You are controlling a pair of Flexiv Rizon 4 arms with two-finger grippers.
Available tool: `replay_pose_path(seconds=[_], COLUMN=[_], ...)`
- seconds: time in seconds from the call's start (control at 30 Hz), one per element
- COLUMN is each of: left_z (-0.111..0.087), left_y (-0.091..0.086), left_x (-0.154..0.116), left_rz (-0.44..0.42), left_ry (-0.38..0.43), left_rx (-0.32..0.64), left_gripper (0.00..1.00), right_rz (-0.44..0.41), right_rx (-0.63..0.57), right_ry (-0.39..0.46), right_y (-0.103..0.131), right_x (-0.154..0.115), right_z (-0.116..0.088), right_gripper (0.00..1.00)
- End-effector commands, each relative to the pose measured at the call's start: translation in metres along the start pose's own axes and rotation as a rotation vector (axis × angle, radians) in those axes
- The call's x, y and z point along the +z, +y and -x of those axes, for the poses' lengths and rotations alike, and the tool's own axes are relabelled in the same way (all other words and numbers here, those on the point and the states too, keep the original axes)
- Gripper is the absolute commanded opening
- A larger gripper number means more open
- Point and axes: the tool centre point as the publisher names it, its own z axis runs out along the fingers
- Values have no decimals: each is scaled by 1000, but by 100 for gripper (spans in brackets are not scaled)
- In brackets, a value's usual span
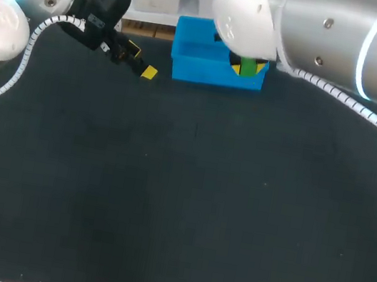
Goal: Use the left arm to pick the red cube and place it into the blue plastic box first, then use the right arm to grasp the green cube and put it into the same blue plastic box after the first action is fully finished.
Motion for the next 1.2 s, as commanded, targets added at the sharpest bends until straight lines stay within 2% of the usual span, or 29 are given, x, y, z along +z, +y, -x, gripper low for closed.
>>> replay_pose_path(seconds=[0.03, 0.37, 0.73, 0.97, 1.2], left_z=[-1, -1, -1, -1, -1], left_y=[1, 1, 1, 1, 1], left_x=[0, 0, 0, 0, 0], left_rz=[-3, -3, -3, -3, -3], left_ry=[-5, -5, -5, -5, -5], left_rx=[4, 4, 4, 4, 4], left_gripper=[100, 100, 100, 100, 100], right_rz=[-4, 41, 199, 343, 455], right_rx=[-8, -67, -123, -171, -200], right_ry=[-14, -154, -290, -377, -424], right_y=[-2, -19, -35, -44, -52], right_x=[-12, -26, -30, -29, -19], right_z=[3, 37, 66, 85, 105], right_gripper=[0, 0, 0, 0, 0])
